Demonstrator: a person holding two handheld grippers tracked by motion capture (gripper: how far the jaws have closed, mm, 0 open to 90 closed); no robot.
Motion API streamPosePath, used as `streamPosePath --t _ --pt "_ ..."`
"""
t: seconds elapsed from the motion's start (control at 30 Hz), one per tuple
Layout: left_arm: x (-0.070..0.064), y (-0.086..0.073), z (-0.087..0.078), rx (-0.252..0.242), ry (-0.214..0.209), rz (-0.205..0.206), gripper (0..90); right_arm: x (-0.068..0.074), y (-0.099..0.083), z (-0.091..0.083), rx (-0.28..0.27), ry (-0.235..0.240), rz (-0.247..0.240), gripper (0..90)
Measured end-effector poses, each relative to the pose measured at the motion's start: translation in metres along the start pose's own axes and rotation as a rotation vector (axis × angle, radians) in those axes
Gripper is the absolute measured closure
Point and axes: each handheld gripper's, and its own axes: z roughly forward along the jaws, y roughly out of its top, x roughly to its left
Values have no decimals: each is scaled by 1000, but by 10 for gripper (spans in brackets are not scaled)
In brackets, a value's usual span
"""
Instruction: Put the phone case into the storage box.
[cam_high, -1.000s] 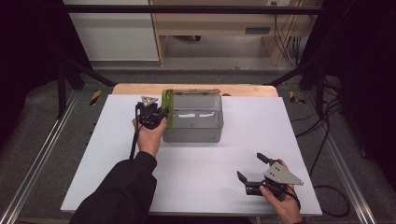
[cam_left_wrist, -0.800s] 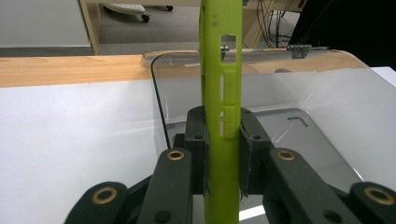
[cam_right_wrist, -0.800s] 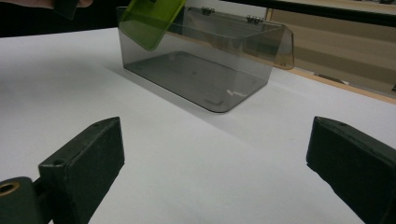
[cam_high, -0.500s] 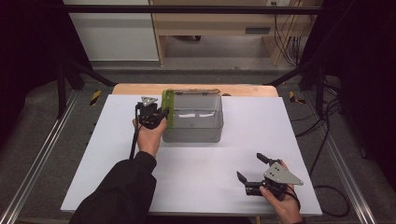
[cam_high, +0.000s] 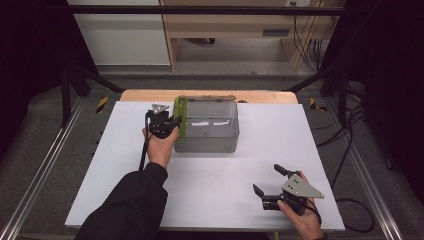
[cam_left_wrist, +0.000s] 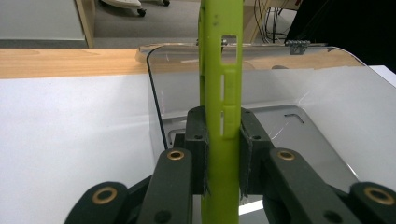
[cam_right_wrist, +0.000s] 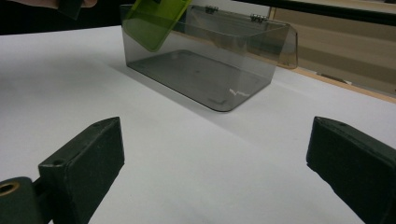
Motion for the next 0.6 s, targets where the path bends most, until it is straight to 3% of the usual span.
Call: streamPosePath --t 0.6 --pt "-2 -4 4 6 -10 -9 771 0 0 0 4 4 1 42"
